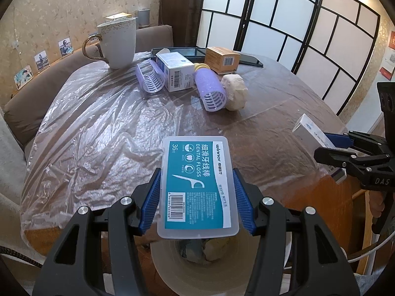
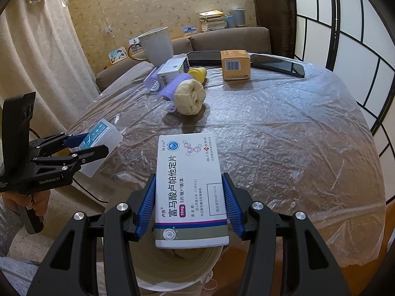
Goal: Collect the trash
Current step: 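Carry the floss case with the left tool while the right tool carries the medicine box to the bin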
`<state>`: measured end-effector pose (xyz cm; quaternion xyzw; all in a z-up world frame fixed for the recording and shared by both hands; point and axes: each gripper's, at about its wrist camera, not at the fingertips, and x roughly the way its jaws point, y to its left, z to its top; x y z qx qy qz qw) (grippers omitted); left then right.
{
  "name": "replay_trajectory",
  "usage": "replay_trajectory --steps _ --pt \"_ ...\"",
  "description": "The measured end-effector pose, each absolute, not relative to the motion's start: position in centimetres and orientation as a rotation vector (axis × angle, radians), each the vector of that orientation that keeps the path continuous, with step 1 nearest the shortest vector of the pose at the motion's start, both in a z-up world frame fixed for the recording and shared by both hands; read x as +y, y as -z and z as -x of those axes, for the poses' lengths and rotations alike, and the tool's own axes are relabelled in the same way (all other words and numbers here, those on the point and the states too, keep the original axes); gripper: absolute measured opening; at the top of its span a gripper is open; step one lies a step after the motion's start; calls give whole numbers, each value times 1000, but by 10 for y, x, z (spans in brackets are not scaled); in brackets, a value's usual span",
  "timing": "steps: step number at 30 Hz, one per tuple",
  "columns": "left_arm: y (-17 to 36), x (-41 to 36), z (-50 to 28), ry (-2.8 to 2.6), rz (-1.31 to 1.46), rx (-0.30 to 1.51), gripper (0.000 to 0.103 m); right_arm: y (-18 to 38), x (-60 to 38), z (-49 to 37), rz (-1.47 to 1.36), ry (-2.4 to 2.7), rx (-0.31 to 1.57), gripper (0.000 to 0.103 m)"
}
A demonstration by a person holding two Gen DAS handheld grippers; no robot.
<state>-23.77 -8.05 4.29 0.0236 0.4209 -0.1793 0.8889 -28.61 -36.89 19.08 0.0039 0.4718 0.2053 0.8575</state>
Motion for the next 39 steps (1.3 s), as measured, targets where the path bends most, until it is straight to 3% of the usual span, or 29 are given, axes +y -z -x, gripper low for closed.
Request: replay_trajectory --steps 39 --pt "-17 -102 306 414 -60 957 56 -162 -352 346 44 -545 1069 51"
